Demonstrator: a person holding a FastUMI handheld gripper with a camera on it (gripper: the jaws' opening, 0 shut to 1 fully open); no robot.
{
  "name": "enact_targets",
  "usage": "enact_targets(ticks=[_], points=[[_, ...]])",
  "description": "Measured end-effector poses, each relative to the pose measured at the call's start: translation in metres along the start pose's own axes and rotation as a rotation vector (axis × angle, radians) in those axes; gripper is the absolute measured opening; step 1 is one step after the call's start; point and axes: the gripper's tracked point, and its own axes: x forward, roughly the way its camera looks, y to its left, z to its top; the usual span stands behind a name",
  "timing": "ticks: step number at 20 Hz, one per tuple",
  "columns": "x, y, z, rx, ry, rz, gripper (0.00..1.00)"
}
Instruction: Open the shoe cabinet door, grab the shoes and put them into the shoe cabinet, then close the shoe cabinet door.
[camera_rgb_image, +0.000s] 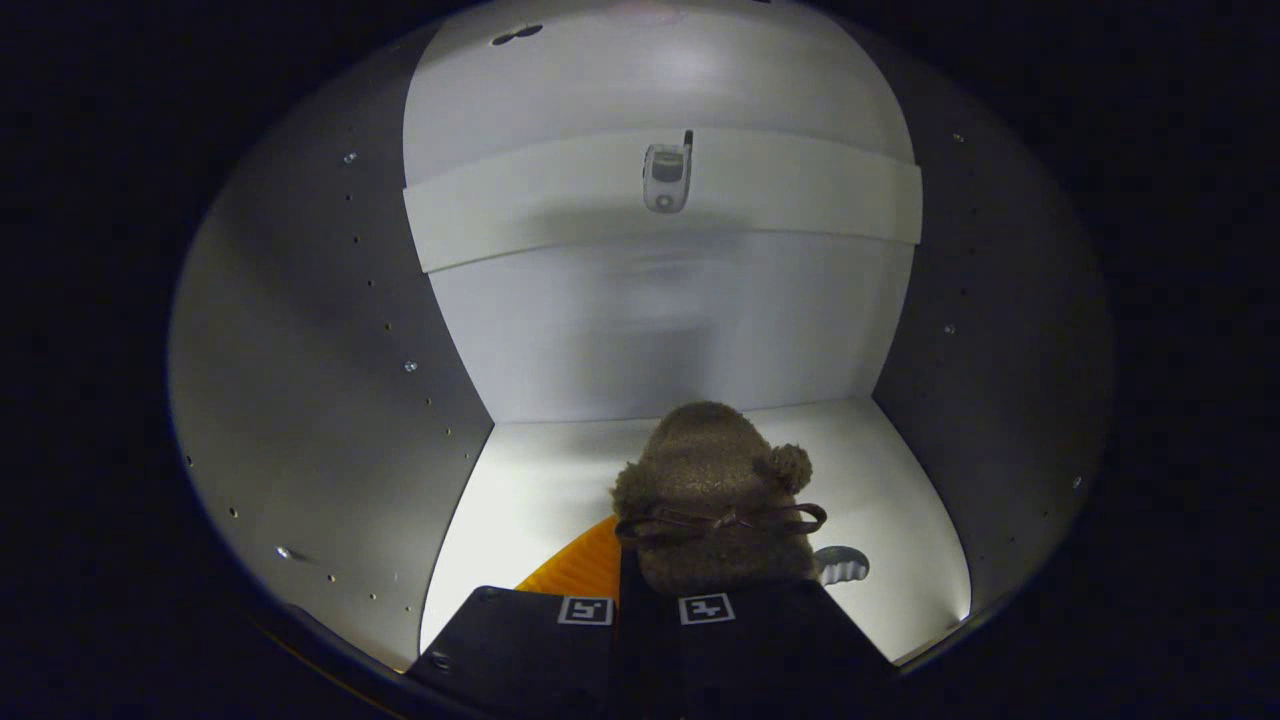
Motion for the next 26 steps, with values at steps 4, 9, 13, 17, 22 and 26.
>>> enact_targets(ticks=[4,9,13,17,22,26], points=[[0.003,0.002,-0.003,-0.016,0.001,-0.015,0.10],[-0.001,0.005,-0.008,0.006,0.025,0.002,0.20],[-0.019,0.006,-0.006,0.012,0.019,0.012,0.40],[-0.038,0.012,-0.008,0.001,0.013,0.040,0.76],[-0.077,0.011,-0.007,0.015,-0.014,0.071,0.86],[-0.125,0.008,0.005,0.006,-0.117,0.096,0.89]])
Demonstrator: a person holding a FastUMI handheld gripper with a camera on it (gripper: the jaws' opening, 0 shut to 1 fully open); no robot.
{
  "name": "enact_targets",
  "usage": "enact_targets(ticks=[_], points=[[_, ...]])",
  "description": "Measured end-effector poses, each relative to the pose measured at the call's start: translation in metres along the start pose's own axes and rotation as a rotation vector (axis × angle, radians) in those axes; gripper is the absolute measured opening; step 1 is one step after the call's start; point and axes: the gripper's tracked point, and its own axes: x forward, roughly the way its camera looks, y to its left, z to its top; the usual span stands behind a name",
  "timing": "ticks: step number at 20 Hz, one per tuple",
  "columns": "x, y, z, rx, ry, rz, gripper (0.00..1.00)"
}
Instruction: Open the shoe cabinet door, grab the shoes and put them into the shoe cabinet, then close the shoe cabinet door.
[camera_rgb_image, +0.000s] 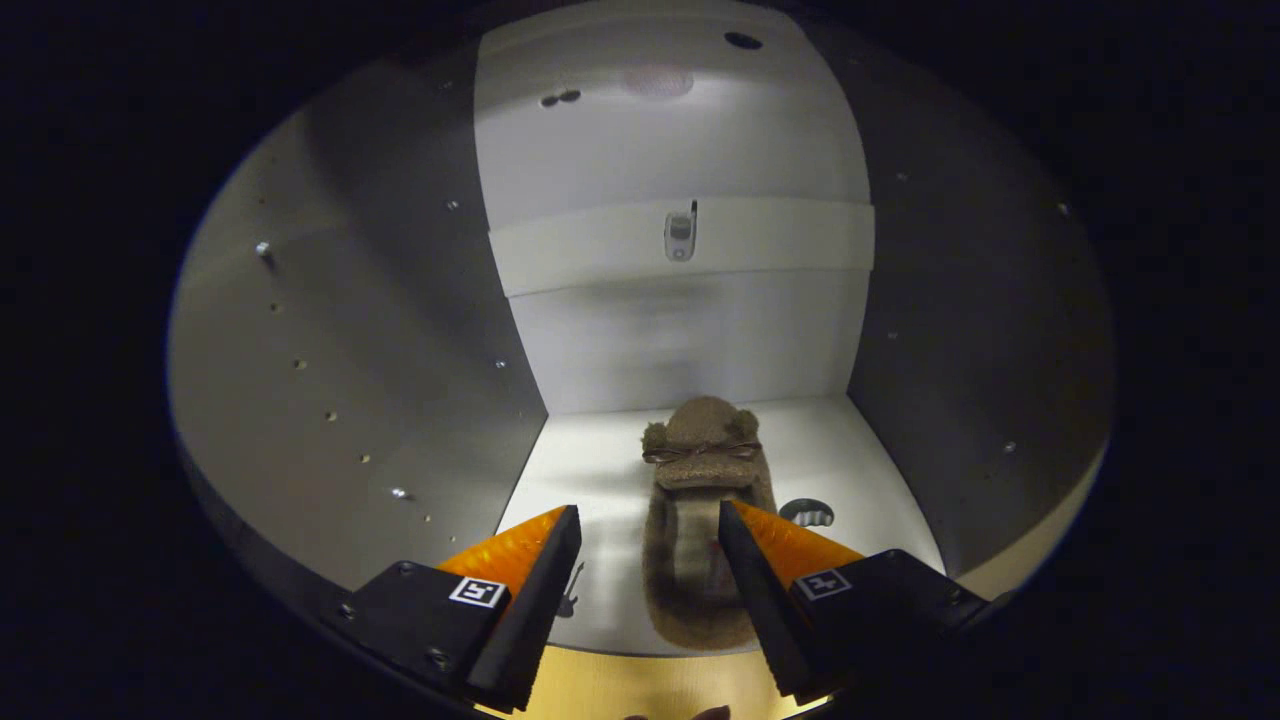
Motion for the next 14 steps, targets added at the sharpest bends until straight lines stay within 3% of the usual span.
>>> enact_targets(ticks=[2,8,14], points=[[-0.030,-0.002,0.010,-0.013,-0.071,-0.004,0.98],[-0.141,-0.005,0.029,-0.039,-0.287,-0.042,0.98],[-0.257,-0.002,0.002,-0.072,-0.394,-0.030,0.98]])
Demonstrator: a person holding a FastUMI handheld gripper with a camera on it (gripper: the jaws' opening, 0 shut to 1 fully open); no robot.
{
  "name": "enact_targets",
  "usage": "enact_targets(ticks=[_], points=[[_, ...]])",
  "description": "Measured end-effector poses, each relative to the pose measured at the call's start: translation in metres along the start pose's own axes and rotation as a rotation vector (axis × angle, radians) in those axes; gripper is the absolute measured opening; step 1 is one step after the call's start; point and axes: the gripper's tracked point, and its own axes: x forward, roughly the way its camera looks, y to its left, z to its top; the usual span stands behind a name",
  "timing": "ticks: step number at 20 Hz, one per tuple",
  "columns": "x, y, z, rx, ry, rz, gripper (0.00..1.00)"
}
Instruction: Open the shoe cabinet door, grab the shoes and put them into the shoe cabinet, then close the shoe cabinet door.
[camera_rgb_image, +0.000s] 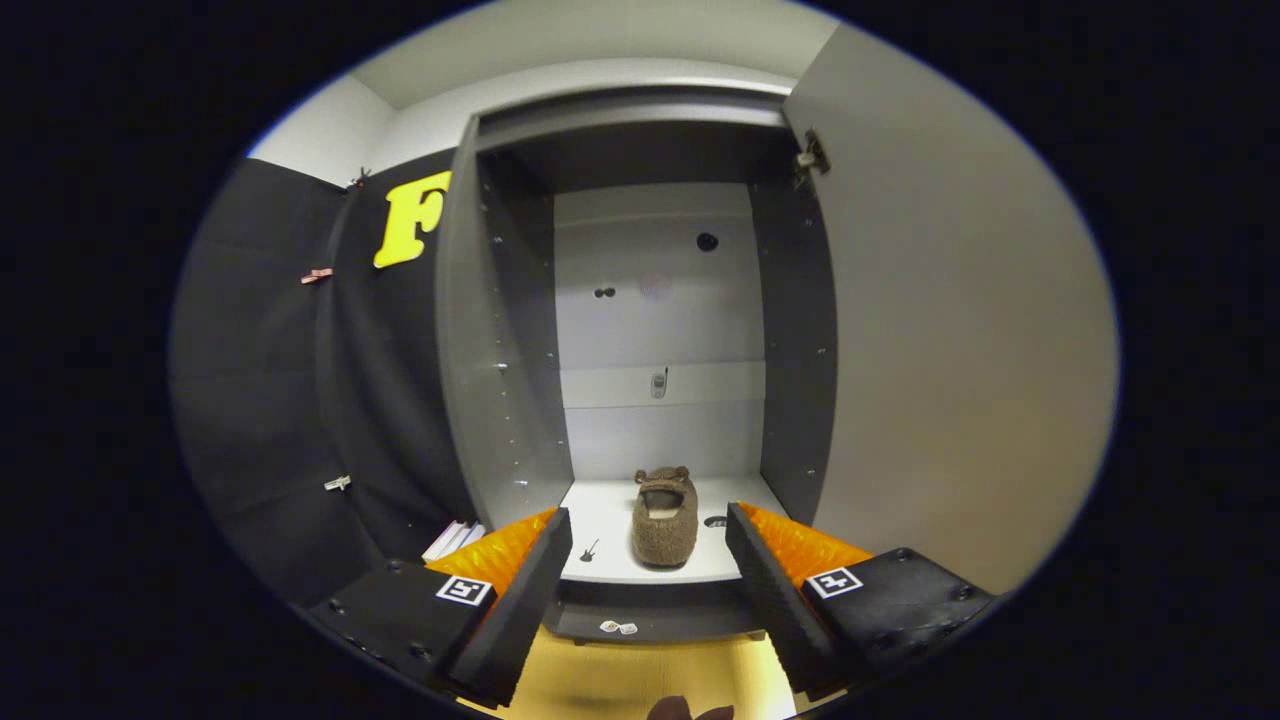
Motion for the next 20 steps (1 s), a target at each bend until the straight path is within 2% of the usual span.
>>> enact_targets(ticks=[5,10,16,20], points=[[-0.089,-0.005,-0.001,0.006,-0.034,0.015,0.98],[-0.155,-0.027,0.005,-0.025,-0.048,0.022,0.98],[-0.225,-0.091,0.022,-0.013,-0.082,-0.004,0.96],[-0.246,-0.142,0.031,0.045,-0.065,0.006,0.96]])
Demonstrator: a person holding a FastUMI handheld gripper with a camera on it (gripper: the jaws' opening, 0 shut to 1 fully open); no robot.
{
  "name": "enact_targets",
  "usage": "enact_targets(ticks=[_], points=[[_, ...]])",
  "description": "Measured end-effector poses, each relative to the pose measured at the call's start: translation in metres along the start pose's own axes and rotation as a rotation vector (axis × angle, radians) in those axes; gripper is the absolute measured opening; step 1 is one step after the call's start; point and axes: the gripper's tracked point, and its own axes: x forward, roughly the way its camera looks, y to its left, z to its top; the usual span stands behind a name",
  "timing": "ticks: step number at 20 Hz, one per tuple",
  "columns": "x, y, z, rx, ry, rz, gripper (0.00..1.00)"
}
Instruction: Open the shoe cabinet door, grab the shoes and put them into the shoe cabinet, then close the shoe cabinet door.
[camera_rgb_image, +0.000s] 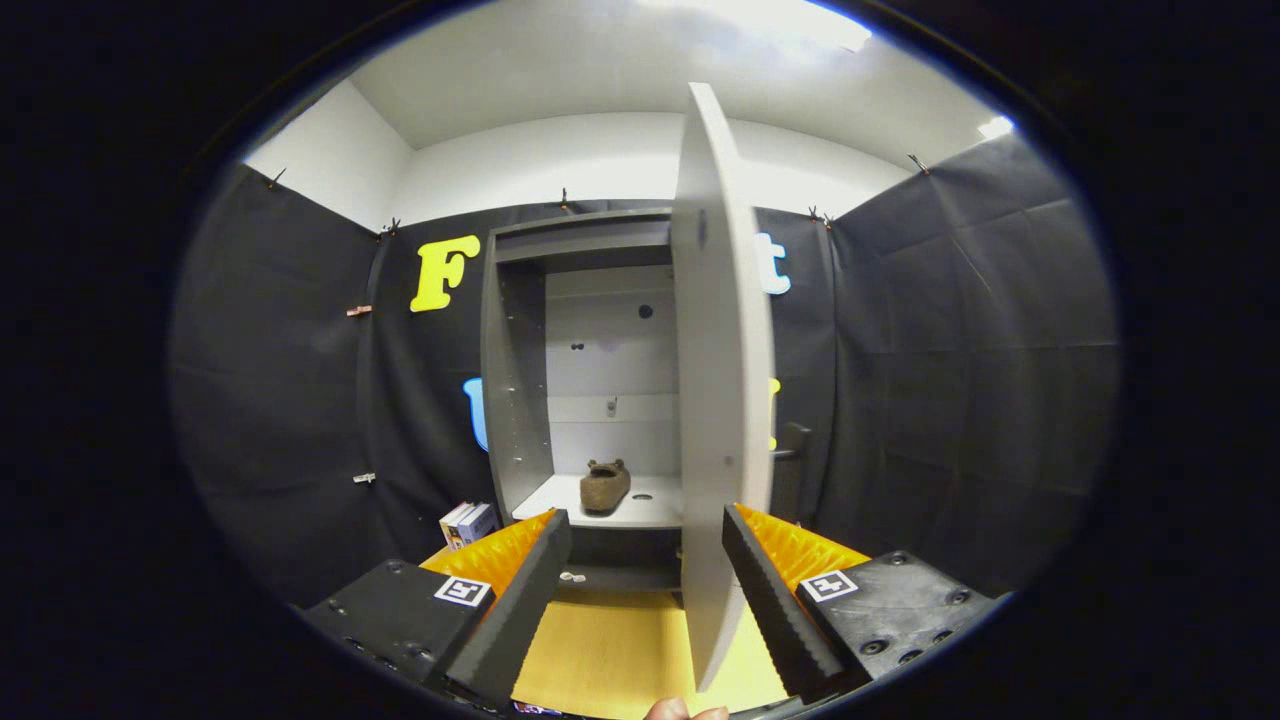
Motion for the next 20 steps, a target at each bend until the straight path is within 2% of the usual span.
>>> enact_targets(ticks=[4,6,9,14,20], points=[[0.008,-0.078,0.009,0.060,0.003,-0.088,0.97],[0.015,-0.102,0.009,0.085,0.007,-0.101,0.97],[0.035,-0.137,-0.015,0.077,0.070,-0.146,0.98],[0.069,-0.146,-0.030,0.078,0.115,-0.130,0.98],[0.070,-0.131,-0.029,0.033,0.107,-0.134,0.98]])
